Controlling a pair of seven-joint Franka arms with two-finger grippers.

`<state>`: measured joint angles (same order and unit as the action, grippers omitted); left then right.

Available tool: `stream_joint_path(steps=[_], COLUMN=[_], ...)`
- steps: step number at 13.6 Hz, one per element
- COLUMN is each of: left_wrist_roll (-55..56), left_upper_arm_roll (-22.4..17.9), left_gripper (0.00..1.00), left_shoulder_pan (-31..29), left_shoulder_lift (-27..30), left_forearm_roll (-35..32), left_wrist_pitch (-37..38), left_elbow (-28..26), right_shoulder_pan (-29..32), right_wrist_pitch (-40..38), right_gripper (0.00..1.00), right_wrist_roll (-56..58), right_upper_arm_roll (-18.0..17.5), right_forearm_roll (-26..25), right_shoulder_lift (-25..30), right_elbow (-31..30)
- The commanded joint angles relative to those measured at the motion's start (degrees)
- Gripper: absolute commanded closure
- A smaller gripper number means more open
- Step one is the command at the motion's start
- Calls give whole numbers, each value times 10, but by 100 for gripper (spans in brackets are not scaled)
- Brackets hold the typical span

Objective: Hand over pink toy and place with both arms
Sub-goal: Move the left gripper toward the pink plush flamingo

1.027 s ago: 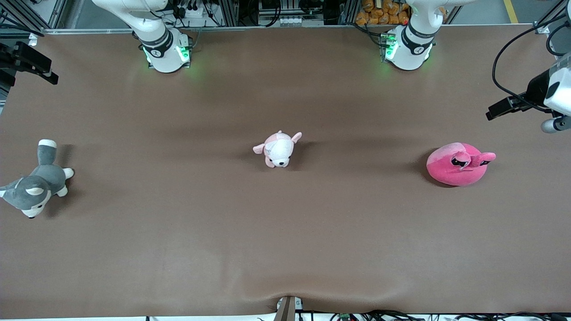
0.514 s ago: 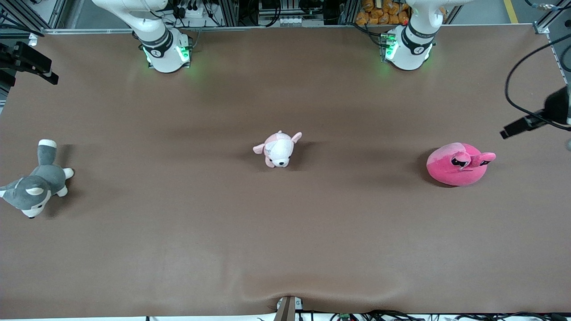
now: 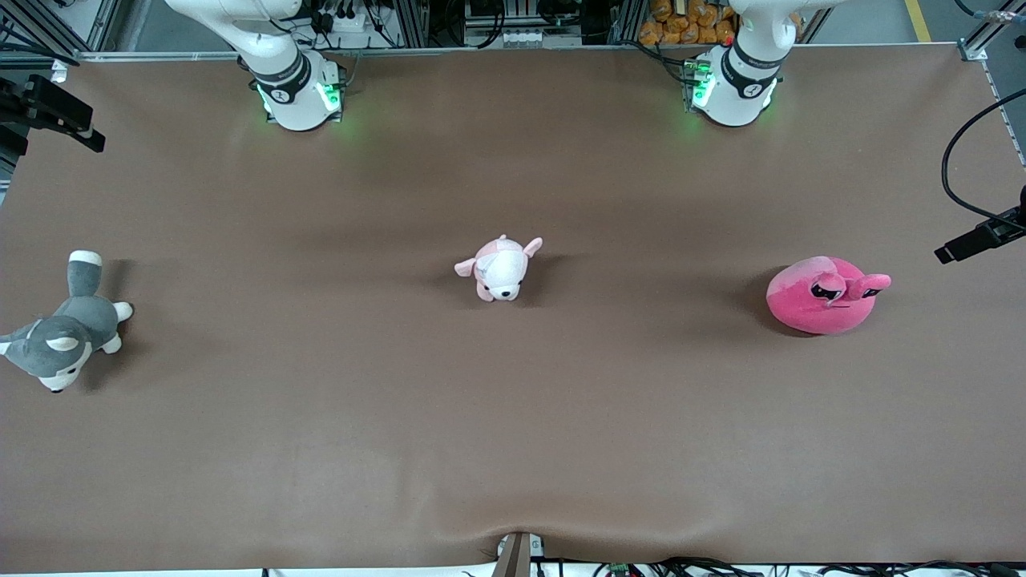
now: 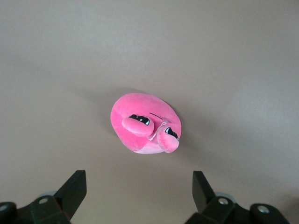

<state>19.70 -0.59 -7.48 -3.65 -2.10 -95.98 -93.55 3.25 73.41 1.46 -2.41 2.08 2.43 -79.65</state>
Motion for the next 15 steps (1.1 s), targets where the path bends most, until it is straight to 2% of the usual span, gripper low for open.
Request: stream_joint_path(steps=[1, 4, 7, 9, 12, 15], left_wrist_roll=[95, 166, 250, 287, 400, 413], left_upper_arm_roll=[8, 9, 3, 5, 10, 12], left_gripper=[0, 0, 0, 0, 0, 0], left_shoulder_pan=[4, 4, -7, -4, 4, 2], left_shoulder_lift=[-2, 2, 0, -3, -7, -7], left_forearm_roll=[-6, -2, 36, 39, 33, 36], left_wrist_pitch=[22, 26, 29, 29, 28, 27], left_elbow=[14, 14, 15, 13, 14, 14], right_shoulder_pan=[14, 14, 15, 15, 15, 15], right_wrist_pitch=[-6, -5, -6, -6, -6, -6], right_gripper=[0, 0, 0, 0, 0, 0], right_wrist_roll=[6, 6, 6, 6, 6, 6], right_upper_arm_roll=[-8, -8, -8, -8, -8, -8], right_forearm_roll=[13, 13, 13, 13, 13, 13], right_shoulder_lift=[-8, -8, -8, -8, -8, -8], right_elbow=[15, 14, 14, 14, 15, 14])
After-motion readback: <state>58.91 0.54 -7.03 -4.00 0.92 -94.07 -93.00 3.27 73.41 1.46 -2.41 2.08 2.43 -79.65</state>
